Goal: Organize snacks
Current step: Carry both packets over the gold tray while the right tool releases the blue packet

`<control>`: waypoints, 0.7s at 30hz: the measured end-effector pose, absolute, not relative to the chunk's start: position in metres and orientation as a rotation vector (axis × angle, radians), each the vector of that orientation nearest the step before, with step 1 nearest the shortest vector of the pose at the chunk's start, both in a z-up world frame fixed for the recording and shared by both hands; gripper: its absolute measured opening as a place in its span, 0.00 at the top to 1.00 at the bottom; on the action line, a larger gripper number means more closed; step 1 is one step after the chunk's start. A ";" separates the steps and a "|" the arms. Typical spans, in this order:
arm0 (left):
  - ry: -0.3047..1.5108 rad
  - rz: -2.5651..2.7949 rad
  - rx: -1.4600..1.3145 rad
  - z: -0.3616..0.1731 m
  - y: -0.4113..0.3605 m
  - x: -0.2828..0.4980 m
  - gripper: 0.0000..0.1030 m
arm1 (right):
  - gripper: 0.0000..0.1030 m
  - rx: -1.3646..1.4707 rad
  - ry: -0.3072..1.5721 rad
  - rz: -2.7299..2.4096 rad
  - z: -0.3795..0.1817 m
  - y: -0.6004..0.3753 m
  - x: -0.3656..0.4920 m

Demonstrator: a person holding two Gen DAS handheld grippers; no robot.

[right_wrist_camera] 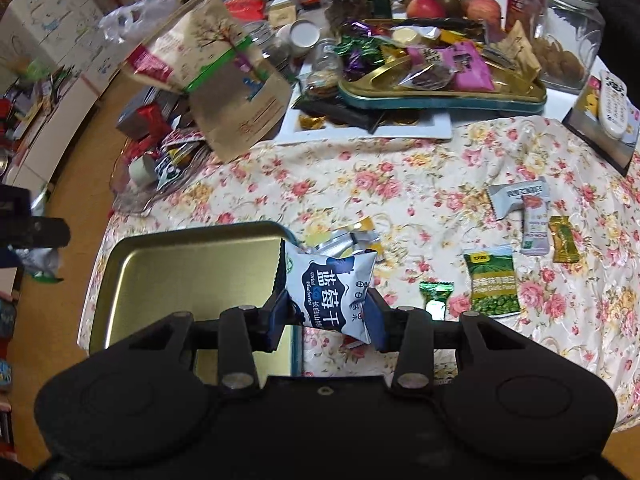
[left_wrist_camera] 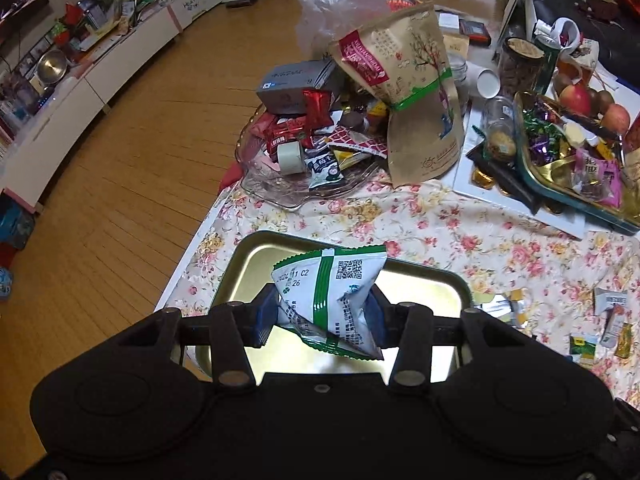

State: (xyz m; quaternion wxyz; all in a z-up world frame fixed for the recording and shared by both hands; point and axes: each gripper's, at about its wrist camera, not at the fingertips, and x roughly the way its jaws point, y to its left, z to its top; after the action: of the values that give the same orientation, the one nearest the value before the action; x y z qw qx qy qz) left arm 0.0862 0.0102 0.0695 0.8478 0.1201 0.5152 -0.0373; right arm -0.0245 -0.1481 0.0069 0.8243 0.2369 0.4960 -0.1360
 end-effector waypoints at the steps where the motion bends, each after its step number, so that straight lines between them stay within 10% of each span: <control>1: 1.093 -0.073 0.254 0.066 0.013 0.089 0.48 | 0.57 0.510 1.060 -0.277 0.006 -0.146 -0.024; 21: 1.282 -0.212 0.247 0.034 0.050 0.114 0.47 | 0.57 0.549 1.120 -0.178 -0.011 -0.122 -0.007</control>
State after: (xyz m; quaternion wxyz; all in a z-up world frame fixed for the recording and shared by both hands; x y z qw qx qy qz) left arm 0.1140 0.0500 0.0340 0.7891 0.1145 0.5954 -0.0986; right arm -0.0073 -0.1225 -0.0106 0.8080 0.2565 0.5238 -0.0832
